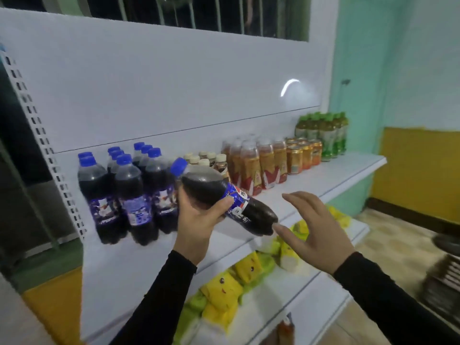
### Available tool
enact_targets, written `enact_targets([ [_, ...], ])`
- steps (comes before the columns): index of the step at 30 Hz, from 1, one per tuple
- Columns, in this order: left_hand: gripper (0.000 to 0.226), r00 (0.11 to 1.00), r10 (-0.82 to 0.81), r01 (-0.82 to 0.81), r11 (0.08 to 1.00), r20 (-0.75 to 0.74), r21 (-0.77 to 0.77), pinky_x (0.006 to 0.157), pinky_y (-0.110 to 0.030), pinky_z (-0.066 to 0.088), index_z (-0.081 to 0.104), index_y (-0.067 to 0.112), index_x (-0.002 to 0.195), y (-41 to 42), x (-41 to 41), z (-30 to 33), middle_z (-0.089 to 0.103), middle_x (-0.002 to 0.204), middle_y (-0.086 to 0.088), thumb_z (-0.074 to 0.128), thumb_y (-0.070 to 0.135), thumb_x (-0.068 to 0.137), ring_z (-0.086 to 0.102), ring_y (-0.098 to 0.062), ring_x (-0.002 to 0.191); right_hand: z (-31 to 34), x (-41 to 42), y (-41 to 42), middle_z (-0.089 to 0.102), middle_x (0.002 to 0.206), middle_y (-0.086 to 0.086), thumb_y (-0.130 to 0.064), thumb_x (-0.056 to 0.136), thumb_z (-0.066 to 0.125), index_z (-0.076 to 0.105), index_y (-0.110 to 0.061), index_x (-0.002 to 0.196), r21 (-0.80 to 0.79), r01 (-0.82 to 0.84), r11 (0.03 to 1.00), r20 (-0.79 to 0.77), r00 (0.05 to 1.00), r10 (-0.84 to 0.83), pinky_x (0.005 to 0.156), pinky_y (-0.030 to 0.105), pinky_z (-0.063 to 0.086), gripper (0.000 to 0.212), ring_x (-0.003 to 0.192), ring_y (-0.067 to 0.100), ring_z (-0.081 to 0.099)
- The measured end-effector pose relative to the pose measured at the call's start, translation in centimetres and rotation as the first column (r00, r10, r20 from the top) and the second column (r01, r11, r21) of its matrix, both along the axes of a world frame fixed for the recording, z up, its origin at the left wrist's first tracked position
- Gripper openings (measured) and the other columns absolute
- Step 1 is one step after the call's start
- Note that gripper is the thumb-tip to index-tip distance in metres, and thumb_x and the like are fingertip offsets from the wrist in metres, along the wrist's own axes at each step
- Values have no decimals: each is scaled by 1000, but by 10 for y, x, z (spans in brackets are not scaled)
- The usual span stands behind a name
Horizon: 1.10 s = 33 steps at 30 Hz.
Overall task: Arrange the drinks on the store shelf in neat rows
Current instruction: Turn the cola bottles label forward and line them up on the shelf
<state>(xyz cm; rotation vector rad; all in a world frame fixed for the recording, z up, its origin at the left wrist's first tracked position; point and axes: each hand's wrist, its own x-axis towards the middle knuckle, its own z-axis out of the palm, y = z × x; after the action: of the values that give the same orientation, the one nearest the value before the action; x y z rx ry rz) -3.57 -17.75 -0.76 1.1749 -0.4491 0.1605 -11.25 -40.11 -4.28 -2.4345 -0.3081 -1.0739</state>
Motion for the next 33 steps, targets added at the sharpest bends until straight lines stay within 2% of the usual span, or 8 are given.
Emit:
enact_targets([
  [4,69,993,-119,118,992,15,42,77,-39,59,49,29,129,-71,-5,-10,68,125,-8,76,-4,75,66,-27,115,-11,-45,-73,57,128,13,-56,90,53,57,-10,133,-74,240,968,35,971,-238,95,38,49,63,114,29,58],
  [8,83,979,-205,202,973,15,113,83,-45,59,40,20,141,-160,-15,-26,66,126,-8,81,-6,74,64,-31,117,-24,-99,-159,54,134,15,-56,91,51,54,-9,136,-155,421,894,-11,904,-428,98,40,48,65,122,29,52],
  [11,80,964,-264,253,948,30,195,92,-51,56,48,28,133,-235,-28,-40,69,117,5,83,-7,71,67,-23,113,-33,-142,-224,52,137,13,-57,90,47,52,-11,137,-208,544,813,-39,826,-563,101,33,40,66,125,23,45],
  [14,74,940,-342,329,909,9,255,93,-43,57,49,28,127,-308,-44,-55,68,118,2,79,-12,72,68,-16,109,-43,-181,-285,51,139,14,-59,90,45,51,-12,139,-243,620,746,-87,752,-653,105,35,37,68,128,26,44],
  [18,77,887,-462,446,837,-29,317,85,-29,58,45,16,132,-395,-60,-75,66,120,-1,80,-14,70,69,-12,106,-57,-222,-354,51,137,14,-58,90,48,52,-11,138,-257,707,659,-118,654,-747,105,39,39,68,126,29,45],
  [23,73,838,-544,513,754,-48,411,91,-36,56,50,33,123,-488,-60,-101,65,121,-2,84,-7,71,67,-15,111,-81,-246,-426,52,136,14,-62,90,48,50,-12,139,-279,780,561,-171,534,-828,105,41,40,70,125,30,47],
  [27,70,805,-589,552,704,-68,447,89,-22,55,48,27,128,-563,-46,-120,65,121,6,82,-3,74,66,-3,107,-100,-237,-482,53,136,15,-59,87,49,51,-11,139,-289,807,516,-229,465,-855,105,40,38,71,124,32,50],
  [33,73,735,-675,602,603,-68,524,101,-42,51,46,31,134,-690,13,-151,58,128,18,83,6,77,57,-16,122,-122,-195,-577,53,137,15,-64,90,42,50,-11,140,-311,845,435,-285,354,-891,105,41,41,74,126,32,51],
])
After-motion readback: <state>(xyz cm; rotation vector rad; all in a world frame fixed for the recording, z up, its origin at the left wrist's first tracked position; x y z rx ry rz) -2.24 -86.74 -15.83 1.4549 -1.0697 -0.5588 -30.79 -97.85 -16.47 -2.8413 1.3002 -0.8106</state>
